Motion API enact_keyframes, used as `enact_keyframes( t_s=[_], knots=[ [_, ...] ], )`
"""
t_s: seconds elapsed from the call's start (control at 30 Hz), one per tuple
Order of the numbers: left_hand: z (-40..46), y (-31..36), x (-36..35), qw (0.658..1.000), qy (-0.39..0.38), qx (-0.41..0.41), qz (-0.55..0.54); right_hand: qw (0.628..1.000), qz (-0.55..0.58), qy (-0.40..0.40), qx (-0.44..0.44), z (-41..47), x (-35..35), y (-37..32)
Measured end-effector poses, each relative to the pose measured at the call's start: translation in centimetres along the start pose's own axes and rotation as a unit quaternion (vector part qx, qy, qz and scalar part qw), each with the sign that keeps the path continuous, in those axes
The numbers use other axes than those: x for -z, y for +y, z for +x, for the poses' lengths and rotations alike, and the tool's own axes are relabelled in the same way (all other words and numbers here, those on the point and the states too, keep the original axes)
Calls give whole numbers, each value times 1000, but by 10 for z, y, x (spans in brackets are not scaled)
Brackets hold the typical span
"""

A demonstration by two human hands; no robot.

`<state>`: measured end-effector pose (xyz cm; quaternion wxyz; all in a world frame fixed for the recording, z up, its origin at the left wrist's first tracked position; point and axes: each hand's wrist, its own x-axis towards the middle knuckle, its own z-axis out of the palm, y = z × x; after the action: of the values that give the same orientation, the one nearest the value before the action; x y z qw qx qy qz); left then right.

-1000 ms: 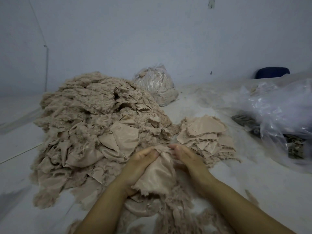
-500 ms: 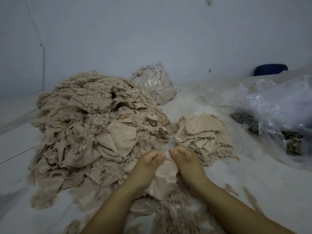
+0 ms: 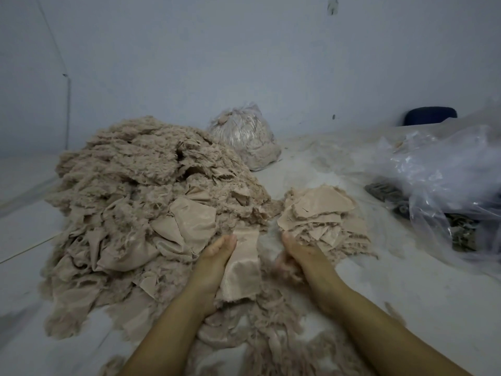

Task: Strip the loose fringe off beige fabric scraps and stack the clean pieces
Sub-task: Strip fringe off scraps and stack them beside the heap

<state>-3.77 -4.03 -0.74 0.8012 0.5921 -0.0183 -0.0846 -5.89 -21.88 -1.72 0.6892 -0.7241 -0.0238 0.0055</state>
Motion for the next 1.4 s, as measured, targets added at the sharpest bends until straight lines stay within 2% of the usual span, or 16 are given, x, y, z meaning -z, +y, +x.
enact_keyframes(
  t_s=[0.07, 0.17, 0.33, 0.43, 0.5, 0.63, 0.73, 0.9, 0.97, 1.07, 1.13, 1.2, 1.23, 1.3, 1.33, 1.4],
  knots=[
    [0, -2, -4, 1000, 7, -5, -3, 997, -37, -59, 30, -3, -8, 2],
    [1, -3, -6, 999, 42, -28, -7, 990, -26, -134, 23, -4, -17, 4],
    [10, 0, 2, 987, 145, -24, -61, 990, -52, -131, -9, -2, -6, 6],
    [13, 7, 12, 981, 158, -26, -107, 985, -81, -154, -2, -4, 5, 0],
    [11, 9, 15, 986, 150, -27, -62, 984, -93, -151, 12, -5, 8, -4],
    [-1, 2, -3, 995, 46, -62, 68, 987, -127, -53, 80, -1, -1, -10],
    [-8, 2, -12, 977, -21, -128, 169, 989, -93, 24, 117, 7, -16, -16],
    [-1, 5, -1, 988, 34, -137, 66, 987, -14, 122, 101, 34, 11, -55],
    [5, 6, 7, 977, 66, -172, 103, 978, -40, 185, 93, 51, 39, -71],
    [11, 4, 17, 933, 103, -226, 260, 965, -124, 228, 38, 72, 83, -79],
    [13, 0, 23, 878, 93, -228, 411, 929, -243, 279, 15, 72, 96, -70],
    [14, -2, 27, 830, 63, -196, 518, 910, -262, 309, 83, 61, 82, -60],
    [15, -4, 29, 807, 41, -189, 558, 918, -244, 289, 120, 53, 70, -53],
    [17, -7, 29, 772, 7, -209, 601, 946, -240, 173, 137, 36, 36, -39],
    [16, -6, 28, 780, 4, -220, 586, 960, -237, 97, 116, 28, 20, -30],
    [13, -5, 24, 851, 25, -220, 475, 978, -201, -28, 53, 13, -9, -16]
  ],
)
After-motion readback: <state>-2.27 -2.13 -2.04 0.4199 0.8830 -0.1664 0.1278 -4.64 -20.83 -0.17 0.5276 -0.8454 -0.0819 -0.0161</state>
